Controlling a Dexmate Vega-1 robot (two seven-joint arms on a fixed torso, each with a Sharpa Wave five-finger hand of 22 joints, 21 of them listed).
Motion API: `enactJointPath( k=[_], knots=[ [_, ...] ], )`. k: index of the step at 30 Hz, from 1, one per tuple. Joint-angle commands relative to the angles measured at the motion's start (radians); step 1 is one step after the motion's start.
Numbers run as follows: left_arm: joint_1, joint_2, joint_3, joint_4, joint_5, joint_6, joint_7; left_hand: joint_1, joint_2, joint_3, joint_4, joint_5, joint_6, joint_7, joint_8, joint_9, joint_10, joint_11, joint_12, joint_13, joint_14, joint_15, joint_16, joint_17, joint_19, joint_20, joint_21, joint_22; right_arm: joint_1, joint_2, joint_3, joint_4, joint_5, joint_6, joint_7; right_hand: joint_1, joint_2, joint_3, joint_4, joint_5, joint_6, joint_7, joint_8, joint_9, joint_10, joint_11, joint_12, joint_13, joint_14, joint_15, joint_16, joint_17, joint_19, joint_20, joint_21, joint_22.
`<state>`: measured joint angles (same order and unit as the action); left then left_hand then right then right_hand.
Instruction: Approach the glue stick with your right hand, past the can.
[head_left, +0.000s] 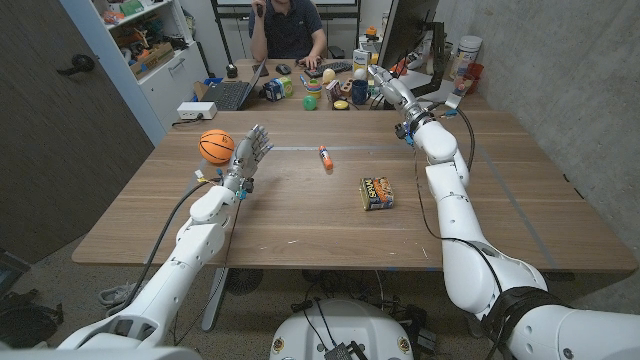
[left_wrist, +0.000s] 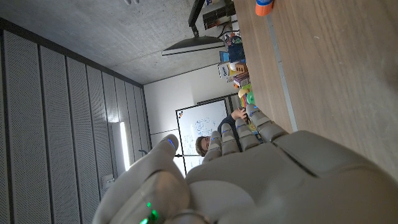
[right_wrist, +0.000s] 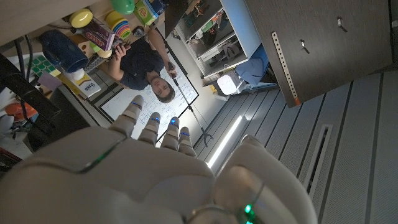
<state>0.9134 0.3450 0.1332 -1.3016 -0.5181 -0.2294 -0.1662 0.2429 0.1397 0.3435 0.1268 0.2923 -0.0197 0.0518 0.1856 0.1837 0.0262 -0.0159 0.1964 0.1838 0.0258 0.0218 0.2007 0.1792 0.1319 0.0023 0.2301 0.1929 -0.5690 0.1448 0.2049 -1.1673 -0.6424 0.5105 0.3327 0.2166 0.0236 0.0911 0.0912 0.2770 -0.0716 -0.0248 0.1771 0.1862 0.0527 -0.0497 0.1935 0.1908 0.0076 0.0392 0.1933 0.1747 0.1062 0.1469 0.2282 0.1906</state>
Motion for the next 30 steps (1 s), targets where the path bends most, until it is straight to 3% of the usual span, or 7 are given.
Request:
enactJointPath(
  k=[1,4,8,14,18,23,30],
  knots=[
    [0.025,-0.015,-0.029,-0.017,0.01,0.006,0.0,0.005,-0.001,0.008,-0.003,0.004,0.002,0.007,0.004,0.002,0.01,0.003,0.004,0.004,0.009,0.005,0.004,0.002,0.008,-0.003,-0.001,0.005,-0.001,-0.031,-0.137,-0.062,-0.384,-0.017,-0.265,0.016,-0.01,-0.007,-0.005,0.004,-0.008,-0.043,0.007,0.0,-0.01,0.007,-0.003,-0.001,0.003,0.003,0.008,0.002,0.021,0.035,0.0,0.0],
    [0.029,-0.018,-0.034,-0.021,0.013,0.007,0.0,0.005,-0.002,0.008,-0.003,0.004,0.002,0.008,0.004,0.002,0.01,0.002,0.004,0.004,0.01,0.005,0.005,0.002,0.008,-0.002,-0.002,0.005,-0.005,-0.041,-0.189,-0.09,-0.477,-0.079,-0.295,0.027,-0.03,-0.019,-0.016,0.006,0.005,-0.076,0.015,0.0,0.007,0.004,0.001,-0.001,0.03,0.004,0.015,0.002,0.082,0.061,0.015,-0.002],
    [0.034,-0.021,-0.039,-0.028,0.017,0.009,0.0,0.004,-0.002,0.008,-0.003,0.004,0.002,0.009,0.004,0.002,0.01,0.003,0.004,0.004,0.009,0.005,0.005,0.002,0.009,-0.001,-0.002,0.005,0.001,-0.058,-0.246,-0.101,-0.549,-0.133,-0.29,0.031,-0.037,-0.024,-0.021,0.007,0.007,-0.105,0.017,0.0,-0.001,0.004,-0.002,-0.001,0.033,0.004,0.014,0.003,0.097,0.066,0.016,-0.003],
    [0.049,-0.027,-0.046,-0.045,0.023,0.013,0.009,0.004,-0.002,0.007,-0.003,0.004,0.002,0.009,0.004,0.002,0.01,0.003,0.004,0.004,0.01,0.005,0.005,0.002,0.01,-0.001,-0.002,0.006,0.009,-0.096,-0.315,-0.1,-0.613,-0.17,-0.258,0.038,-0.05,-0.035,-0.028,0.008,0.037,-0.175,0.026,0.0,-0.026,0.025,-0.008,0.0,0.033,0.011,0.01,0.003,0.107,0.07,0.01,-0.005],
    [0.056,-0.03,-0.05,-0.054,0.028,0.016,0.013,0.003,-0.002,0.007,-0.002,0.004,0.001,0.011,0.004,0.002,0.008,0.005,0.003,0.004,0.01,0.006,0.005,0.002,0.01,-0.002,-0.003,0.006,0.002,-0.119,-0.359,-0.121,-0.661,-0.203,-0.227,0.046,-0.051,-0.035,-0.032,0.01,0.04,-0.189,0.026,0.0,-0.038,0.02,-0.011,0.001,0.033,0.008,0.009,0.003,0.11,0.07,0.007,-0.006],
    [0.059,-0.037,-0.051,-0.058,0.033,0.014,0.013,0.002,-0.002,0.007,-0.002,0.004,0.001,0.012,0.004,0.002,0.009,0.005,0.003,0.005,0.01,0.006,0.005,0.002,0.01,-0.001,-0.003,0.006,-0.011,-0.143,-0.4,-0.139,-0.703,-0.229,-0.213,0.09,-0.063,-0.037,-0.06,0.02,0.015,-0.195,0.015,0.001,-0.099,0.012,-0.015,0.002,0.011,0.008,-0.001,0.003,0.119,0.071,-0.004,-0.008],
    [0.062,-0.046,-0.049,-0.063,0.036,0.017,0.014,0.001,-0.002,0.007,-0.002,0.004,0.001,0.014,0.004,0.002,0.009,0.005,0.003,0.005,0.01,0.008,0.005,0.003,0.01,-0.001,-0.004,0.006,-0.033,-0.157,-0.439,-0.141,-0.751,-0.277,-0.258,0.128,-0.079,-0.041,-0.083,0.035,-0.004,-0.195,0.013,0.002,-0.151,-0.001,-0.017,0.002,0.002,-0.002,-0.003,0.003,0.133,0.071,-0.01,-0.009]
  ],
)
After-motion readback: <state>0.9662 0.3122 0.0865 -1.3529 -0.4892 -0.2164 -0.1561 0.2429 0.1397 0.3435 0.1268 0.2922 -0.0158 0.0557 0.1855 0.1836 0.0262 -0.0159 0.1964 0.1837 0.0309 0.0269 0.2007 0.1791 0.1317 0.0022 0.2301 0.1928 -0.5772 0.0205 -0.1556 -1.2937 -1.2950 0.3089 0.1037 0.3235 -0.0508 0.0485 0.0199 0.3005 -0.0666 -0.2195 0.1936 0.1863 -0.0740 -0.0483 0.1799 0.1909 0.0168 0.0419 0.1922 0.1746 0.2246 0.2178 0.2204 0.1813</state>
